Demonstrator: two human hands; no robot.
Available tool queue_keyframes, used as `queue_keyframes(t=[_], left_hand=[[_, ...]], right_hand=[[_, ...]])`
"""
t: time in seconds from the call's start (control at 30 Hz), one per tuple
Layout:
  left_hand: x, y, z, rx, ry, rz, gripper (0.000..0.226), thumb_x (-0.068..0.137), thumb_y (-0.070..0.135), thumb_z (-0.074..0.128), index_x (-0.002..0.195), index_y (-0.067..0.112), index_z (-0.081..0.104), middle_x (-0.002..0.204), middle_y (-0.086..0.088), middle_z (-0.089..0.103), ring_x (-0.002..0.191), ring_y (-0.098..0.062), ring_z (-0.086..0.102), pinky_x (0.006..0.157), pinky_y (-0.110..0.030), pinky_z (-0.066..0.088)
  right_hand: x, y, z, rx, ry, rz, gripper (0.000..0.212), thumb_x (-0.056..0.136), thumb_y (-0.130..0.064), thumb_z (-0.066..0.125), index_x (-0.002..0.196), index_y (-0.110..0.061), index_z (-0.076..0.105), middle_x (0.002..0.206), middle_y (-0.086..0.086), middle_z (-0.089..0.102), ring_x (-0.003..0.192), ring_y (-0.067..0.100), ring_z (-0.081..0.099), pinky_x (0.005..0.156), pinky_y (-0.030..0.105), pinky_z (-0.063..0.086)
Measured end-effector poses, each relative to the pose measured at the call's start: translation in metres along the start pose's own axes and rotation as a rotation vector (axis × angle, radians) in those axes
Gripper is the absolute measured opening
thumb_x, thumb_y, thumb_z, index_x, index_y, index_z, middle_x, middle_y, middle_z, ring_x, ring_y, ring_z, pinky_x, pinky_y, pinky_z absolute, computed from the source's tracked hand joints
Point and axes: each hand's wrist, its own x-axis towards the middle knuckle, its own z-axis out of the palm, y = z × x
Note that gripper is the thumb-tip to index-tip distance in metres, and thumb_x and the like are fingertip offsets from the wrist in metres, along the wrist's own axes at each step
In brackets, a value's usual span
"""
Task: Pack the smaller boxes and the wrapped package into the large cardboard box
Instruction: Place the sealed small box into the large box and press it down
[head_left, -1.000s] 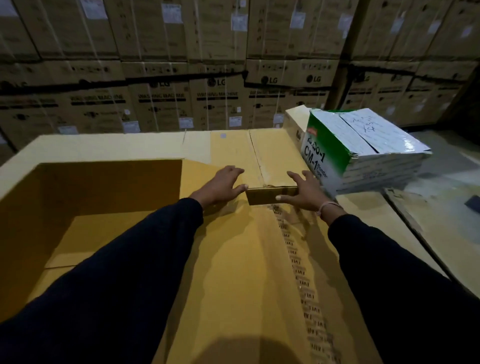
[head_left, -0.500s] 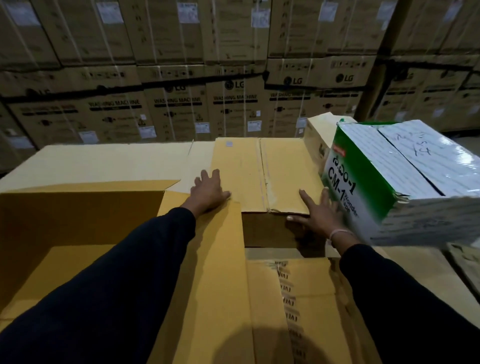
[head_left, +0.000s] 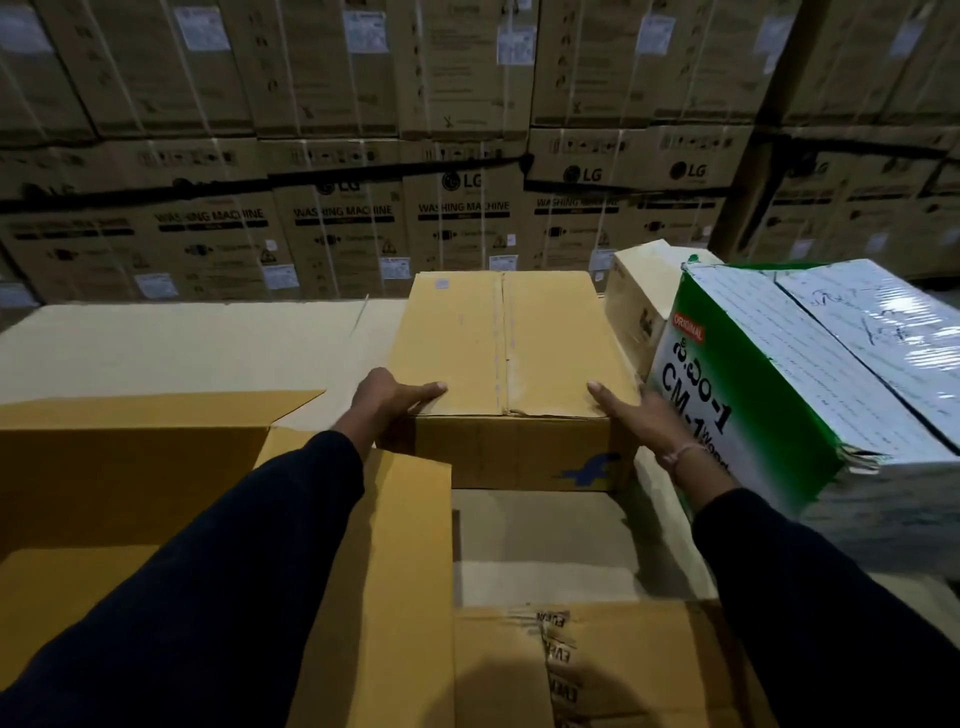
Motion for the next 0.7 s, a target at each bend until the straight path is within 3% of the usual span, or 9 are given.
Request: queue_keyframes(t=[0.07,0.2,0.4,0.53,0.7], left_hand=[[0.000,0.005,0.001,0.012,0.022,0.017,0.074,0.069,0.062,0.086,0.106,0.008,0.052,0.115,-0.013,0.066,0.096,-0.027,0.059,0.079,-0.040,0.054],[-0.006,0.036,-0.014,0.124,0.129,0.098,0.080,0.068,0.074,0.079,0.109,0.013,0.047,0.104,-0.005,0.058,0.090,-0.026,0.056,0.067,-0.036,0.044],[-0.004,0.066,-0.056,0.121,0.194,0.211,0.094,0.063,0.084,0.074,0.124,0.015,0.056,0.115,-0.005,0.065,0.100,-0.028,0.062,0.069,-0.035,0.045],[-0.019,0.070,-0.083,0.054,0.236,0.282,0.097,0.062,0.085,0.073,0.128,0.016,0.055,0.121,-0.006,0.066,0.105,-0.029,0.063,0.074,-0.037,0.051],[-0.054,0.077,-0.125,-0.066,0.239,0.365,0.101,0.059,0.083,0.076,0.130,0.016,0.051,0.125,-0.006,0.061,0.110,-0.029,0.062,0.088,-0.049,0.057]], right_hand=[[-0.001,0.010,0.003,0.082,-0.013,0.048,0.129,0.056,-0.088,0.079,0.160,-0.027,0.035,0.163,0.005,0.041,0.146,0.032,0.041,0.118,0.057,0.038],[0.003,0.002,0.002,0.246,-0.006,0.053,0.123,0.049,-0.081,0.088,0.154,-0.033,0.045,0.149,0.003,0.055,0.132,0.030,0.053,0.109,0.057,0.048],[0.000,-0.028,-0.018,0.348,0.074,-0.005,0.121,0.042,-0.083,0.089,0.146,-0.032,0.057,0.141,0.000,0.064,0.127,0.025,0.060,0.106,0.052,0.052],[-0.045,-0.078,-0.036,0.353,0.109,-0.141,0.084,0.066,-0.065,0.089,0.137,-0.028,0.065,0.128,-0.002,0.067,0.117,0.022,0.061,0.098,0.039,0.052],[-0.094,-0.124,-0.060,0.341,0.195,-0.227,0.082,0.078,-0.056,0.085,0.149,-0.031,0.055,0.129,-0.003,0.056,0.117,0.020,0.051,0.095,0.036,0.045]])
